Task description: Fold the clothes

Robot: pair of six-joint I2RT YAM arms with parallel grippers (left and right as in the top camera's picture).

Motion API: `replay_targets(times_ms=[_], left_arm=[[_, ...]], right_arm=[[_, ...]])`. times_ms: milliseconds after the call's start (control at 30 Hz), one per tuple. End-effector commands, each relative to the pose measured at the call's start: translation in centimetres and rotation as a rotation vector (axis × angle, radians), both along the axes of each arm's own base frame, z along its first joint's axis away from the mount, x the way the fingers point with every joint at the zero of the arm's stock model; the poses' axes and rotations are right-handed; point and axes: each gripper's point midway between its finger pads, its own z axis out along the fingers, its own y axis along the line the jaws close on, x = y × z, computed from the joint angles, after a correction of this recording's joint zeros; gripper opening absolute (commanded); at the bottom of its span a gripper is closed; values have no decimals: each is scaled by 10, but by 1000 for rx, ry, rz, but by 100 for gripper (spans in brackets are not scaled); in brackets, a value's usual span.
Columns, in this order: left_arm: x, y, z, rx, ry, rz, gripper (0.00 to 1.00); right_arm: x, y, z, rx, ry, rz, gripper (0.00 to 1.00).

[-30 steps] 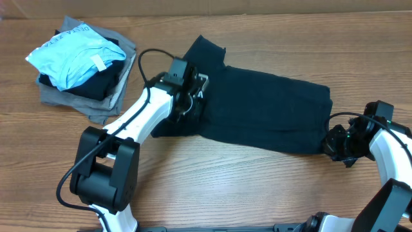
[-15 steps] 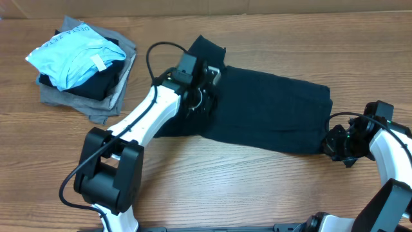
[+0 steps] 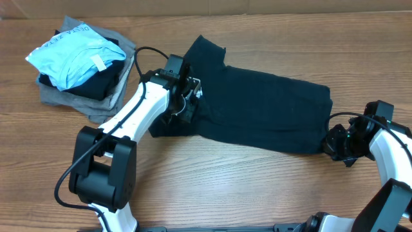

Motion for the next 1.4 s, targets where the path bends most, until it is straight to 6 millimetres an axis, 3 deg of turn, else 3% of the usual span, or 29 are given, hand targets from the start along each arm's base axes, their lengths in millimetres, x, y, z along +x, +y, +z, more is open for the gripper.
replay_targets(times_ms=[0,133,267,367,433,500,600,800,933,1067,1167,1267,1367], left_arm=[[-10,-9,-16,19,28,-87,4],[-4,-12,-35,24,30,-88,4],[32,-29,-41,-44,-93,-50,4],[61,-60,-21,-211,-199,-26,4],[72,-83,1,-340,-234,-36,4],[78,-94,16,-389,-252,-46,4],[78,-86,21,-330,-228,-25,5],[58,-37,13,-95,-107,20,10],[42,-33,13,-89,-37,-1,4],[41,-46,4,-99,-70,-60,4],[51,-64,-9,-108,-161,-91,7],[64,-79,-25,-123,-241,-57,4],[73,-99,-28,-209,-254,-14,4]], right_arm=[[7,-6,6,-23,-24,-2,4],[8,-7,6,-25,-28,-2,4],[9,-7,6,-26,-32,-3,5],[8,-7,6,-26,-30,-2,4],[7,-7,6,-24,-27,-2,4],[7,-6,6,-23,-24,-2,4],[6,-6,6,-22,-23,-2,5],[6,-6,6,-22,-23,-2,4],[7,-6,6,-22,-24,-2,5],[8,-7,6,-24,-27,-2,5],[8,-7,6,-26,-31,-2,5],[8,-7,6,-25,-30,-2,5],[7,-6,6,-22,-24,-2,5]])
